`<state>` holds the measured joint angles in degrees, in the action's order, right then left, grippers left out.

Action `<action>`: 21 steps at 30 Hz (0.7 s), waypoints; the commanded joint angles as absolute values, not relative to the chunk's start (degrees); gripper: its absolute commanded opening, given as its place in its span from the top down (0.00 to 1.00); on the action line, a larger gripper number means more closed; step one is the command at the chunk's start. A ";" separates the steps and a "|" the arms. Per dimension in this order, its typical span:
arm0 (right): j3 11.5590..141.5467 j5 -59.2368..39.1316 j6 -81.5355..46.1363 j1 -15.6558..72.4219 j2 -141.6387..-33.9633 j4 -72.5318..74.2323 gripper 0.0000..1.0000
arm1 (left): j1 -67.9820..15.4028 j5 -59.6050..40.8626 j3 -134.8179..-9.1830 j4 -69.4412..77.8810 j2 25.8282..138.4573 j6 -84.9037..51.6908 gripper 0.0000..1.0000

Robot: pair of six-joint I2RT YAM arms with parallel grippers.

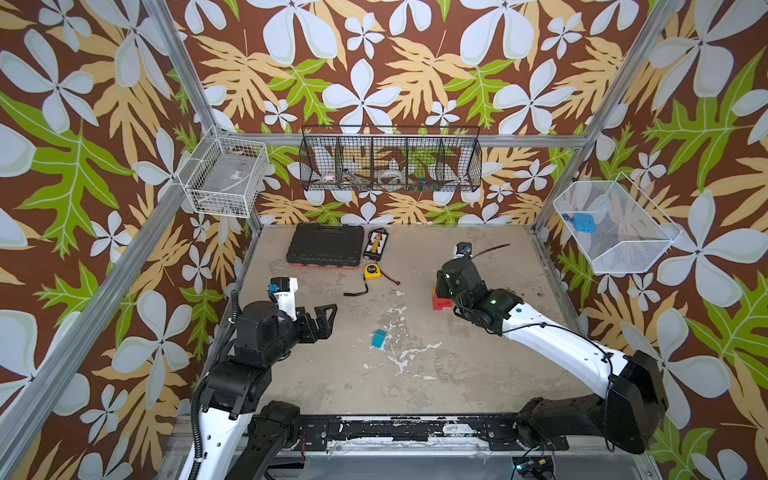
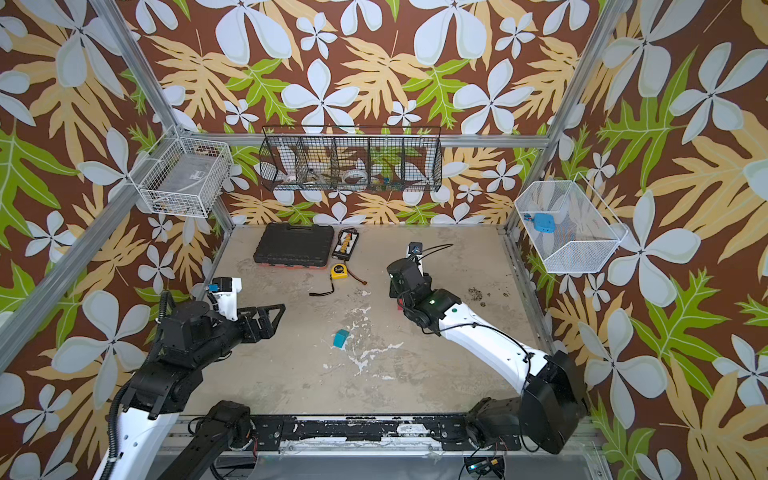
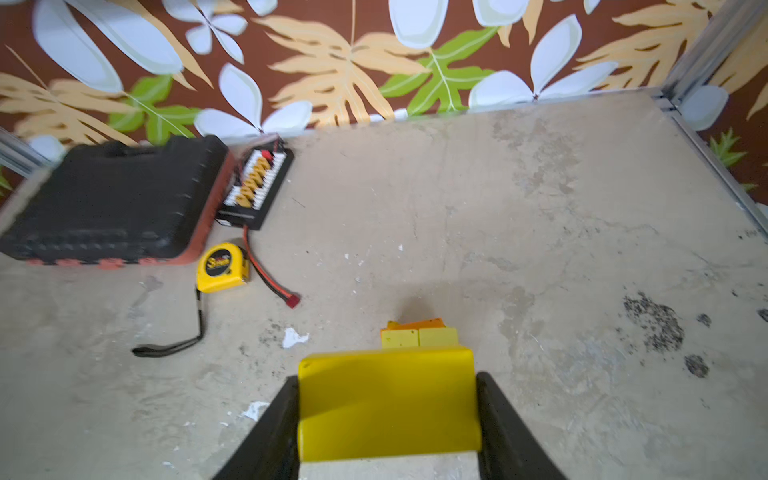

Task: Build the wood block tower
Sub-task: 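Carry the yellow rectangular block with the right gripper over the tower, then lower the yellow block onto the yellow-green cubes atop the tower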

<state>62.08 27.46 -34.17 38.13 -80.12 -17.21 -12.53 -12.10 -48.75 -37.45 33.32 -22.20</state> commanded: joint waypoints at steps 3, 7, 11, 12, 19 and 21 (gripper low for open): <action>63.26 29.69 -36.07 37.54 -83.53 -21.84 0.82 | -12.50 -12.25 -48.69 -36.82 33.15 -21.36 0.00; 63.84 27.43 -35.30 36.69 -86.17 -20.74 0.82 | -12.52 -12.16 -48.69 -36.83 32.74 -21.36 0.00; 63.90 23.00 -34.36 34.31 -88.83 -19.17 0.82 | -12.57 -12.22 -48.64 -36.83 33.06 -21.36 0.00; 63.96 20.67 -33.99 33.26 -89.52 -18.46 0.82 | -12.50 -12.30 -48.68 -36.83 33.05 -21.36 0.00; 65.80 17.55 -31.41 31.12 -93.68 -17.82 0.80 | -12.51 -12.39 -48.64 -36.74 33.48 -21.36 0.00; 66.63 17.83 -30.96 31.05 -94.75 -18.19 0.79 | -12.48 -12.48 -48.69 -36.74 33.83 -21.27 0.00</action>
